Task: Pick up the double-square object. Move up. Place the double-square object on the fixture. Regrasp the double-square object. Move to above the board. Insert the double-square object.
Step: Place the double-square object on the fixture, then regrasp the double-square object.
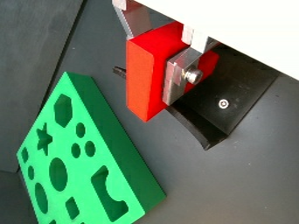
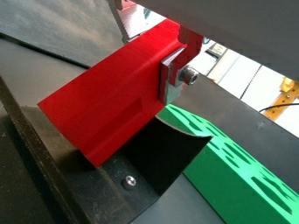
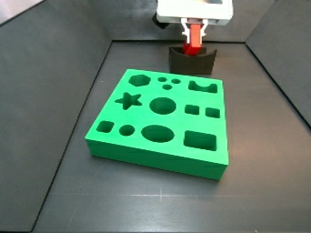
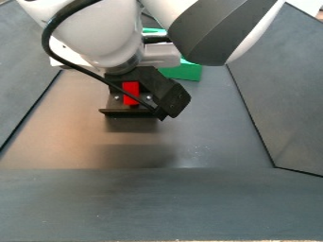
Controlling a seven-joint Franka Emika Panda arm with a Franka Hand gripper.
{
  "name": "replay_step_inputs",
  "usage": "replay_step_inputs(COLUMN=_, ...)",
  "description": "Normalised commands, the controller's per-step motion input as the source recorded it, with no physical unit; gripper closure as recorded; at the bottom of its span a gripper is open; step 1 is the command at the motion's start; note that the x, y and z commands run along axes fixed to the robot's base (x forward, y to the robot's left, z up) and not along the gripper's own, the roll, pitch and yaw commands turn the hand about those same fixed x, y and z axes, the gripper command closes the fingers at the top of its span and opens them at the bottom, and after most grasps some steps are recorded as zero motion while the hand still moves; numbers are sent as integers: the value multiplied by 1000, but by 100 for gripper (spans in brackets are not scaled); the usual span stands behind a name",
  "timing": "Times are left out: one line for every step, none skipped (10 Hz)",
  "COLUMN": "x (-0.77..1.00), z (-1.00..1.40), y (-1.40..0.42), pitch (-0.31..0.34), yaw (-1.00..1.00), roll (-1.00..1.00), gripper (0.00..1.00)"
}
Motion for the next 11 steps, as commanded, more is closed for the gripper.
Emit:
replay_step_inputs(x=110, z=-681, y=106, pitch=28, yaw=-168, roll=-58, gripper=100)
replay_step_inputs(x=112, z=-676, y=104, pitch=27, yaw=-170, roll=-59, gripper=100)
replay_step_inputs(x=108, z=-677, y=95, pitch=26, yaw=-160, roll=-65, gripper=100)
replay_step_inputs(x=98, z=-677, y=83, pitch=27, yaw=-148, roll=-71, gripper=100)
replay_step_inputs(x=91, z=-678, y=73, pitch=30, yaw=-139, roll=-74, gripper=100)
replay_step_inputs(x=0, z=-167, y=-500, pitch=0, yaw=0, roll=0, gripper=100)
replay_step_inputs(x=0, z=0, y=0, pitch=0, yaw=0, roll=0, gripper=0)
replay_step_inputs(x=0, z=1000, y=0, pitch=-65, yaw=16, roll=50, gripper=0)
replay_step_inputs(x=-9, z=1000, y=2, pitch=-58, yaw=24, roll=54, gripper=0)
replay_step_inputs(x=-24, z=1000, y=-2, pitch=-55, yaw=40, roll=50, gripper=0)
replay_step_inputs(x=-34, z=1000, y=-4, pitch=-50, yaw=52, roll=35, gripper=0)
